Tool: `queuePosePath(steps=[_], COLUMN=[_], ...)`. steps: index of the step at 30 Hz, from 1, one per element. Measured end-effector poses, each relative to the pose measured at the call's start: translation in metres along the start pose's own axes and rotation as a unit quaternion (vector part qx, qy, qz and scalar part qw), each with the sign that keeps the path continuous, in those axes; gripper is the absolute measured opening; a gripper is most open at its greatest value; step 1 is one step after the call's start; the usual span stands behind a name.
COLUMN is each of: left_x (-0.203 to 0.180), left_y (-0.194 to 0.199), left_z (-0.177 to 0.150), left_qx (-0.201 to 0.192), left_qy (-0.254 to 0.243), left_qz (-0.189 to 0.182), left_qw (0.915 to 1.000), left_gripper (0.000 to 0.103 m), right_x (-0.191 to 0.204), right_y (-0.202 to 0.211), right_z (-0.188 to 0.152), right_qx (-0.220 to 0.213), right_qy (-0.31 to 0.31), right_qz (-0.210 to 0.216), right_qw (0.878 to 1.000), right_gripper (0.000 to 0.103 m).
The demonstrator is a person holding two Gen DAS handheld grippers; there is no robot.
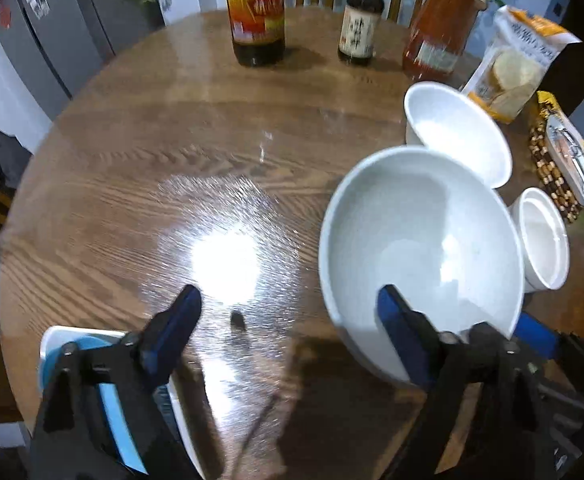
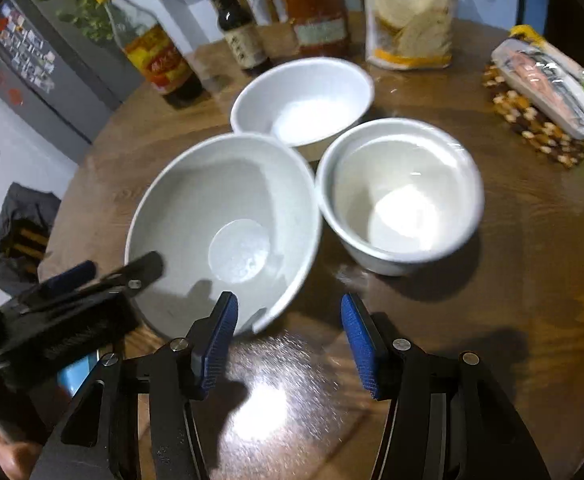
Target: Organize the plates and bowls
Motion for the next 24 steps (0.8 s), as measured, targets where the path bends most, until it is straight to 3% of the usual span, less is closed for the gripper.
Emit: queuePosePath(steps=[1,4,5,7,15,24], left_x=[-0.001,-0.003,-0.003,-0.002,0.023,0.106], left_y=[-0.005,-0.011,-0.011,-0.012,-0.003,0.002], left_z=[0.001,0.004,0.004,0.006,0.012,0.039], left_qx=[0.006,0.012,0.01,0.011,-0.001,-0.012], left_qy=[0.003,0.01,0.01,0.012,0.039,0.129], left_qz=[0.004,-0.009,-0.007,-0.009,0.013,0.054], left_qw=[1.0,0.9998,0.9999,0.9998,0.9991,0.9902], left_gripper=[0.065,0.049,0.044,0.025,0.026,0.027], right_x=[0.002,0.01,0.011,0.014,0.046,0.122], right_y=[-0.002,-0.007,-0.008,-0.01,-0.017,-0.04], right_z=[0.0,0.004,0.005,0.008,0.021,0.055], right_qx=[0.003,0.006,0.006,0.007,0.01,0.014], right_qy=[0.006,0.03,0.036,0.047,0.109,0.17], right_qz=[0.001,0.002,0.001,0.004,0.003,0.043], right_qw=[1.0,1.0,0.999,0.999,0.994,0.984], right_gripper=[0.05,0.029,0.028,0.019,0.019,0.019])
Point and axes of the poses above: each gripper's, at about its wrist camera, not at the fingertips, and y roughly against the way its jaws point, x to its left, z to its top, the point moved 1 cm from there along -y, roughly the way its jaws point
